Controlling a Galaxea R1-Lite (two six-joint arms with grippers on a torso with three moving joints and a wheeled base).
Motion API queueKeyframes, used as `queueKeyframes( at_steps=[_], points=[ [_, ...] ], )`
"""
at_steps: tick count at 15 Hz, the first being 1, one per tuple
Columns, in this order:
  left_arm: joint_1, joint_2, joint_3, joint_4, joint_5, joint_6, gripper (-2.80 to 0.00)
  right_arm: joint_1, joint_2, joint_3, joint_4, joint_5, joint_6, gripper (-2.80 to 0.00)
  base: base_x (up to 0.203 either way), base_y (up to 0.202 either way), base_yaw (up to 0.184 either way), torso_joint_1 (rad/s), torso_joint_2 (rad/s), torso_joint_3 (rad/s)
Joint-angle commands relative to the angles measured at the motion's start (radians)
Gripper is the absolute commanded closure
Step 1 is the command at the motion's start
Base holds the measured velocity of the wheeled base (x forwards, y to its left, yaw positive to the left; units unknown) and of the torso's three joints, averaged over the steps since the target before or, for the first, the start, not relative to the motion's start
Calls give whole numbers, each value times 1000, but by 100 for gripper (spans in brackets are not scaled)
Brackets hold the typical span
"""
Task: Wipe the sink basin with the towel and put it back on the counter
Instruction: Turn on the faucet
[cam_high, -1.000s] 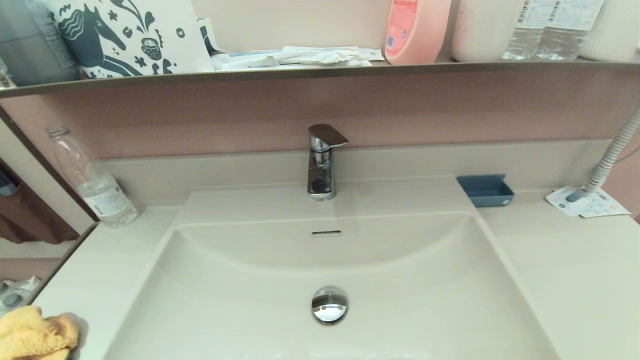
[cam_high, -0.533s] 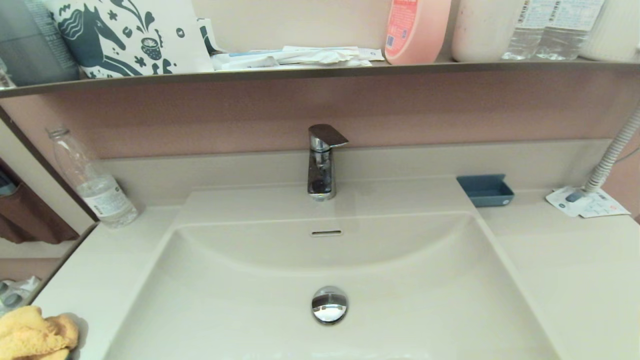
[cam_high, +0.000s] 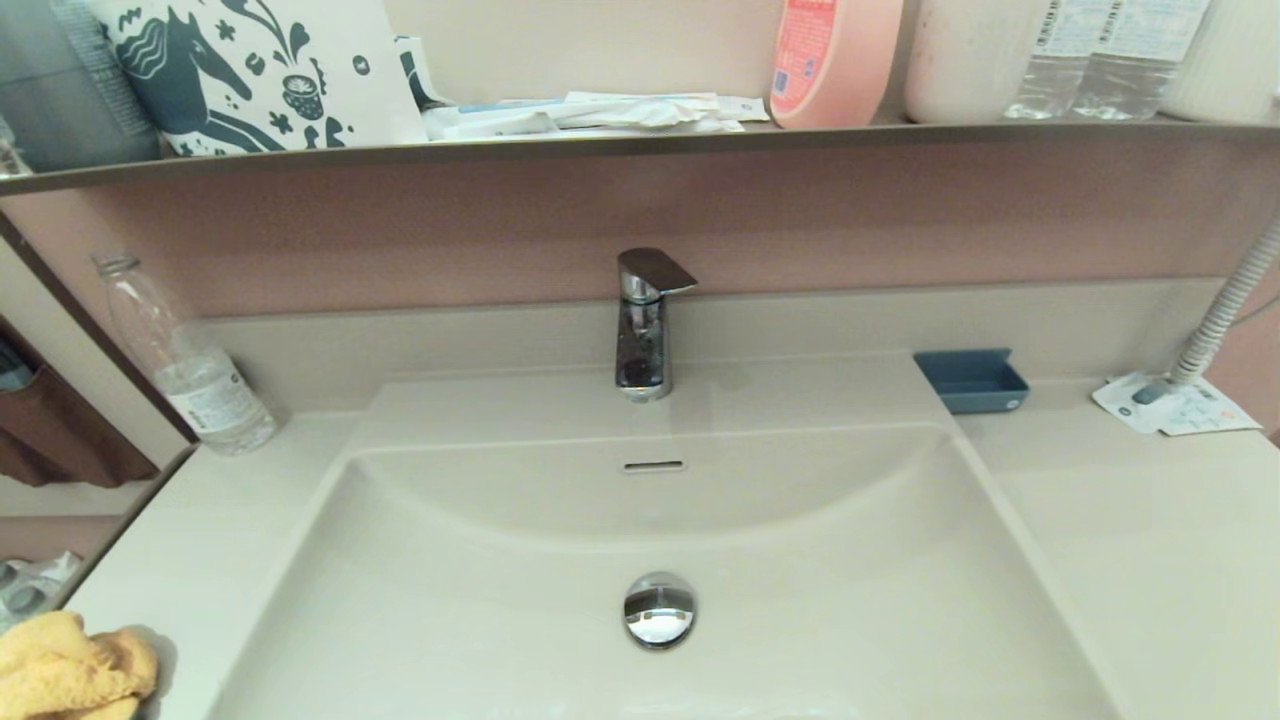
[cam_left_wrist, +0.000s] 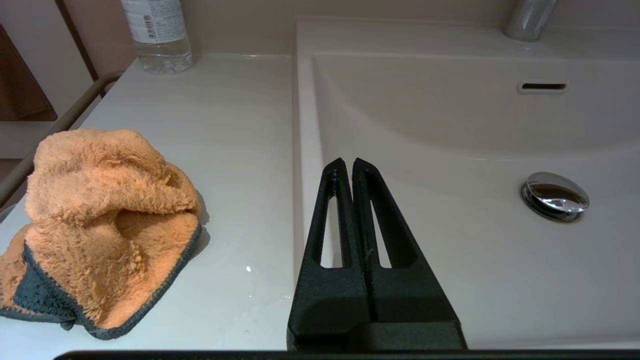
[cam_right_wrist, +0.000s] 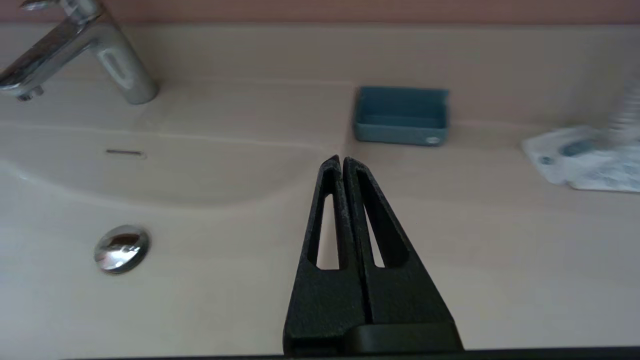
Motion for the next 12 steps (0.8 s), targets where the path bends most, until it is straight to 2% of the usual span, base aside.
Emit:
queueKeyframes(
  at_steps=[1, 3, 6, 9, 12],
  points=[
    [0, 0, 0, -1, 0, 0, 0, 111, 143, -23, -13, -37, 1, 0, 0, 0, 0, 0, 0, 0],
    [0, 0, 0, -1, 0, 0, 0, 252, 258, -59, -56, -154, 7, 0, 0, 0, 0, 0, 0, 0],
    [0, 0, 0, -1, 0, 0, 0, 416, 465, -120, -213, -293, 7, 0, 0, 0, 0, 0, 0, 0],
    [0, 0, 0, -1, 0, 0, 0, 504, 683, -204, -377, -357, -28, 0, 0, 0, 0, 0, 0, 0],
    [0, 0, 0, -1, 0, 0, 0, 580, 854, -322, -511, -380, -52, 0, 0, 0, 0, 0, 0, 0]
  ],
)
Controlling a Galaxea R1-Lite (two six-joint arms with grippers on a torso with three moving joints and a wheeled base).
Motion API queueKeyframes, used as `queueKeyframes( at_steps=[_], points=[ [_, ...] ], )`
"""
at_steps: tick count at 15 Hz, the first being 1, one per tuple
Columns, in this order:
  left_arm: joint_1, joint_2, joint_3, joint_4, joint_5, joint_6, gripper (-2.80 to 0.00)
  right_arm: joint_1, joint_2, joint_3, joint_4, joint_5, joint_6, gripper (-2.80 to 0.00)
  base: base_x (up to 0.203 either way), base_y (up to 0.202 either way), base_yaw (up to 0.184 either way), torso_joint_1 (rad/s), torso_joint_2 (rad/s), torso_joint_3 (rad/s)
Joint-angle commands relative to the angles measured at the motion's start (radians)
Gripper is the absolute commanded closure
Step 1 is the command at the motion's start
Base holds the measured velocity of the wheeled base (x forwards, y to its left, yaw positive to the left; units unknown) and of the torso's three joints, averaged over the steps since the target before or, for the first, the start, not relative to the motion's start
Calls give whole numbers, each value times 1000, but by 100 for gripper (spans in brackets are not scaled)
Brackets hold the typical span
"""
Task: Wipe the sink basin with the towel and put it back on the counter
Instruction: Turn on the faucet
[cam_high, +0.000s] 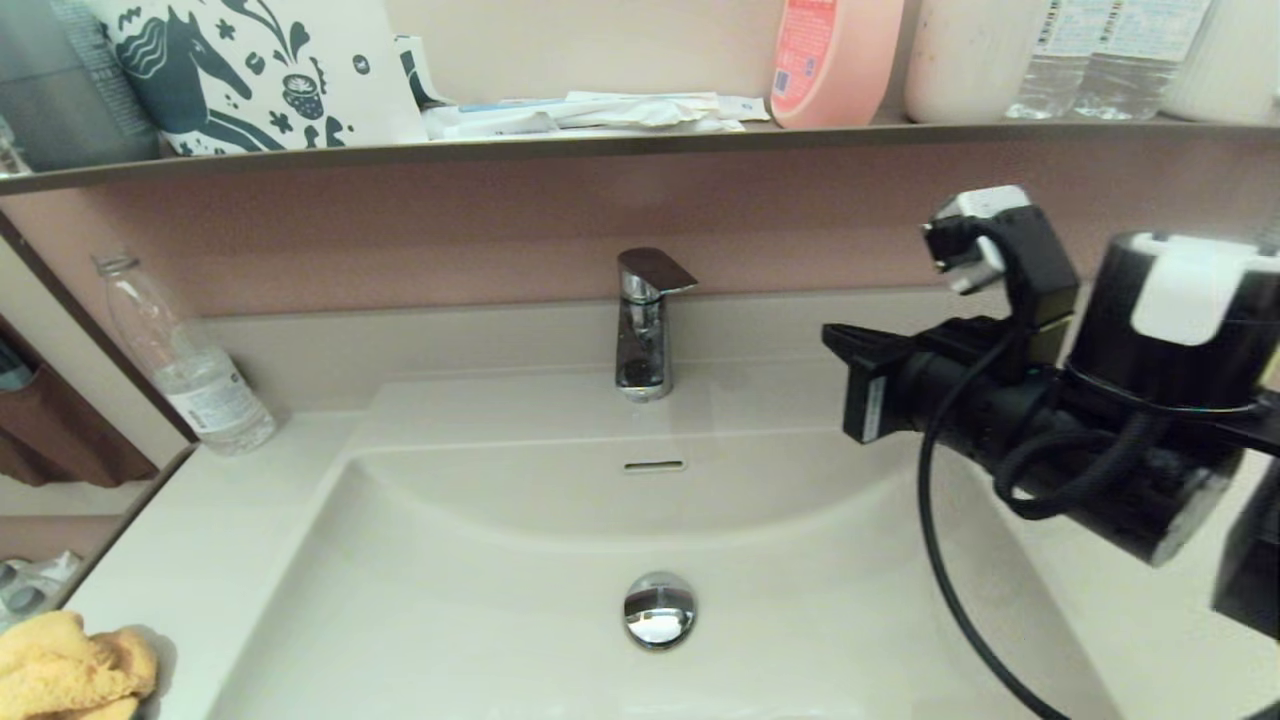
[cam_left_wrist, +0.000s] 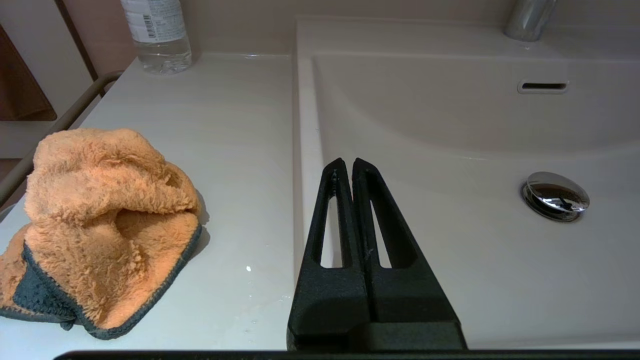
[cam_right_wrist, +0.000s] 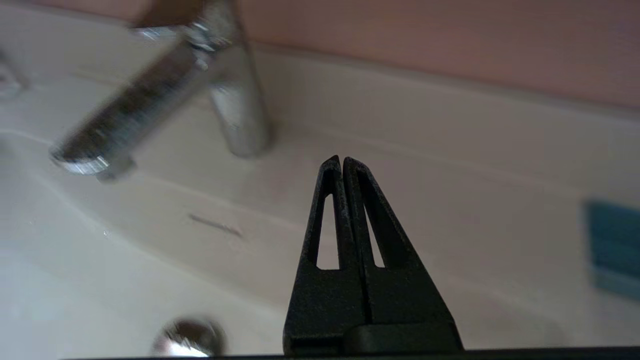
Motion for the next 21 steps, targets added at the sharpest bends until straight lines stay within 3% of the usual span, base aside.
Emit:
queueKeyframes(
  at_steps=[1, 10, 21],
  points=[
    [0, 0, 0, -1, 0, 0, 0, 40, 134, -68, -30, -3, -2, 0, 0, 0, 0, 0, 0, 0],
    [0, 0, 0, -1, 0, 0, 0, 70, 282, -307, -44, -2, -47, 0, 0, 0, 0, 0, 0, 0],
    [0, 0, 0, -1, 0, 0, 0, 70, 325, -499, -33, -5, -84, 0, 0, 0, 0, 0, 0, 0]
  ],
)
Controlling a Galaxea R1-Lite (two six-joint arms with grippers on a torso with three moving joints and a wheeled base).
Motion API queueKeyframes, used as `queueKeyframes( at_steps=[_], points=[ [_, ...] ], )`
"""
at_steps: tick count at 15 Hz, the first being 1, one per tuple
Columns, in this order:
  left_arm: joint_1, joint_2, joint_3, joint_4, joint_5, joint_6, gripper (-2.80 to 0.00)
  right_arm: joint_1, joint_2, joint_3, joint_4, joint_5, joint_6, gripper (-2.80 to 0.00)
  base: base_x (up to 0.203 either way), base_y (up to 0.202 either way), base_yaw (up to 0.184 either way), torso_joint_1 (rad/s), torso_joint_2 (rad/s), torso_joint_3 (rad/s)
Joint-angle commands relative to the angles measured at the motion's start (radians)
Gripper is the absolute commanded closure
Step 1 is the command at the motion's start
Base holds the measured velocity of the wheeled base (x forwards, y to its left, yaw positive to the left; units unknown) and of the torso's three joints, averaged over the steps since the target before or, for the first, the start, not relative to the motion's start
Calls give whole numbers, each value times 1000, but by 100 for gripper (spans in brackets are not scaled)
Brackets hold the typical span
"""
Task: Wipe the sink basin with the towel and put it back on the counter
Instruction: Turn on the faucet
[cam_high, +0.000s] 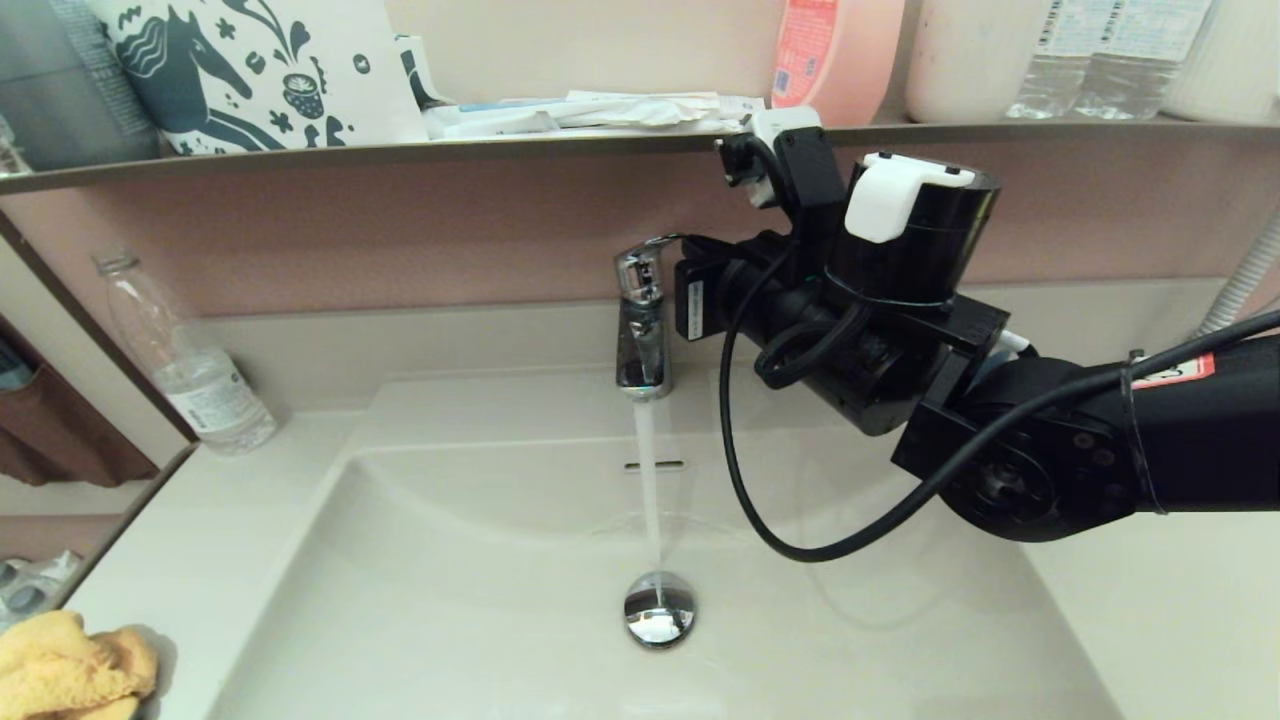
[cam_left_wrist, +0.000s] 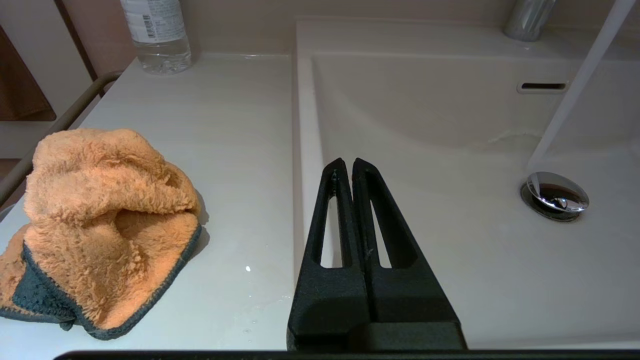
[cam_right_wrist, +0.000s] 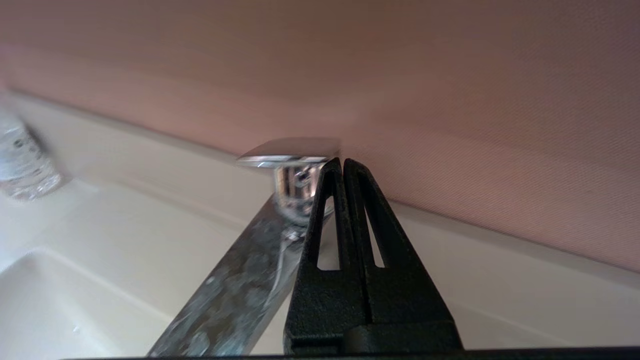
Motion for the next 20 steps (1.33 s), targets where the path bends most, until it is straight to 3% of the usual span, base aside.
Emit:
queueKeyframes(
  at_steps=[1, 7, 9, 13, 20],
  points=[
    [0, 0, 0, -1, 0, -1, 0, 2, -4, 0, -4, 0, -5, 0, 0, 0, 0, 0, 0, 0],
    [0, 0, 0, -1, 0, -1, 0, 24, -113, 220, -9, 1, -9, 0, 0, 0, 0, 0, 0, 0],
    [0, 0, 0, -1, 0, -1, 0, 43, -163, 226, -16, 1, -8, 0, 0, 0, 0, 0, 0, 0],
    [0, 0, 0, -1, 0, -1, 0, 75, -168, 135, -6, -6, -11, 0, 0, 0, 0, 0, 0, 0],
    [0, 0, 0, -1, 0, -1, 0, 76, -14, -116, 85, -14, -42, 0, 0, 0, 0, 0, 0, 0]
  ],
)
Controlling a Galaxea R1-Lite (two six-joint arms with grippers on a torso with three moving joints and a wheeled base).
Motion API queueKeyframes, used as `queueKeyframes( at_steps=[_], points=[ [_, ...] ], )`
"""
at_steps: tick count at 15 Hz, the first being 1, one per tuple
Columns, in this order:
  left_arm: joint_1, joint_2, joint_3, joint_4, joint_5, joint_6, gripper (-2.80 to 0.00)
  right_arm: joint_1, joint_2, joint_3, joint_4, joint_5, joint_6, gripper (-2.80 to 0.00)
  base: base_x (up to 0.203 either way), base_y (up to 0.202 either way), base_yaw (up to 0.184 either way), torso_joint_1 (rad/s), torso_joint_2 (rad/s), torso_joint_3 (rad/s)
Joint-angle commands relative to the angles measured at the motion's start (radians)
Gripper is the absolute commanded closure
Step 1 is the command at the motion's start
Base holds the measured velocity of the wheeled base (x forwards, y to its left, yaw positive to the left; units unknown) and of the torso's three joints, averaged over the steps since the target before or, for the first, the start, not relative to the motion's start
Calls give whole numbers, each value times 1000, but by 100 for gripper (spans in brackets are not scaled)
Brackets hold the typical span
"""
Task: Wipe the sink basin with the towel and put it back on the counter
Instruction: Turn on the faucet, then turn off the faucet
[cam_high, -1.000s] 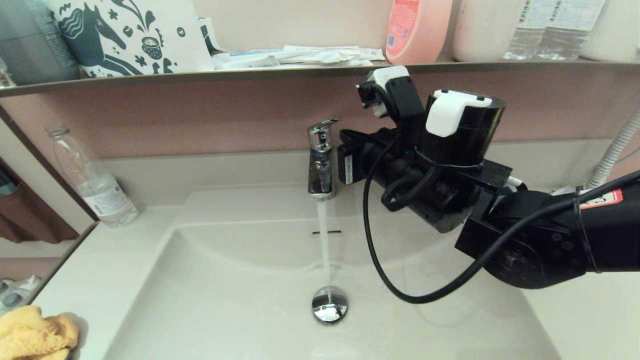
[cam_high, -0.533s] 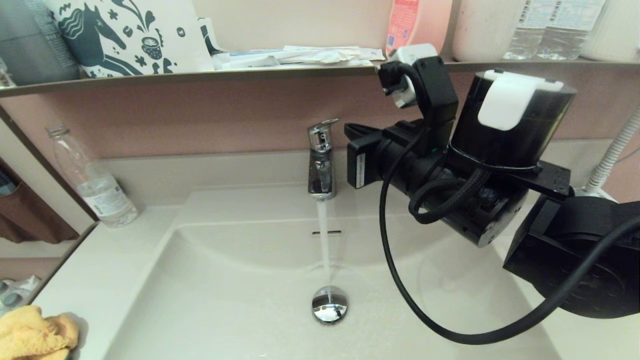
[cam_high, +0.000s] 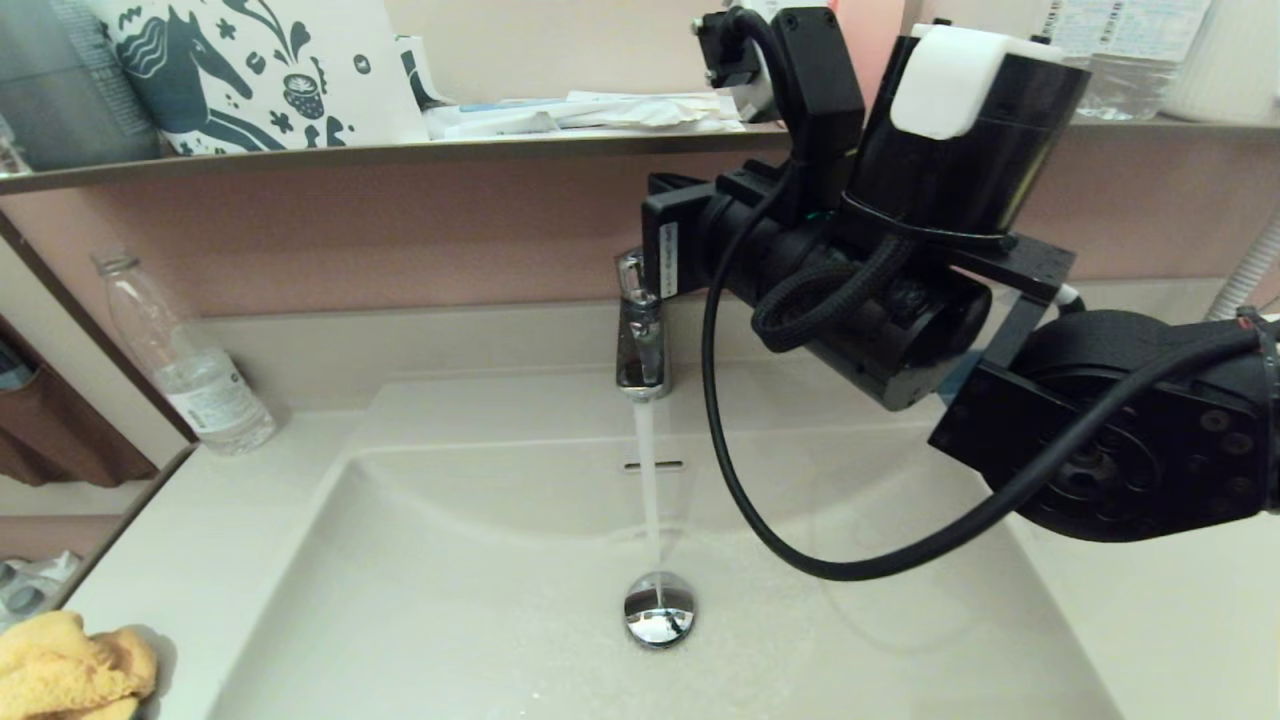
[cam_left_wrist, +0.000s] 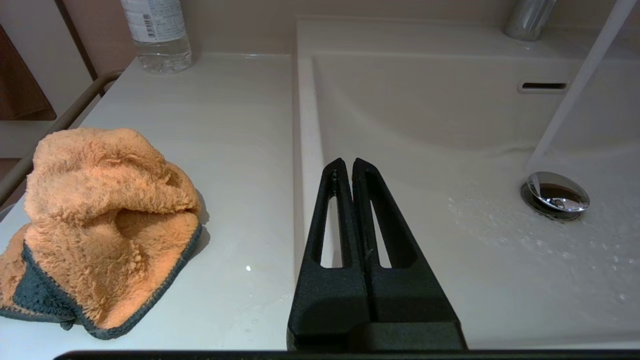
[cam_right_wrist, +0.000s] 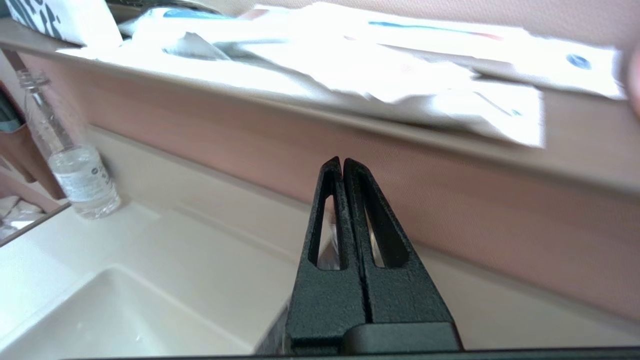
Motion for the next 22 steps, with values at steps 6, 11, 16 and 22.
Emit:
queueKeyframes(
  at_steps=[6, 11, 16, 22],
  points=[
    [0, 0, 0, -1, 0, 0, 0, -13, 94, -117, 69, -3, -23, 0, 0, 0, 0, 0, 0, 0],
    [0, 0, 0, -1, 0, 0, 0, -45, 97, -123, 67, -7, -32, 0, 0, 0, 0, 0, 0, 0],
    [0, 0, 0, -1, 0, 0, 0, -45, 94, -86, 66, -18, -31, 0, 0, 0, 0, 0, 0, 0],
    [0, 0, 0, -1, 0, 0, 0, -37, 22, 37, 61, -23, -32, 0, 0, 0, 0, 0, 0, 0]
  ],
)
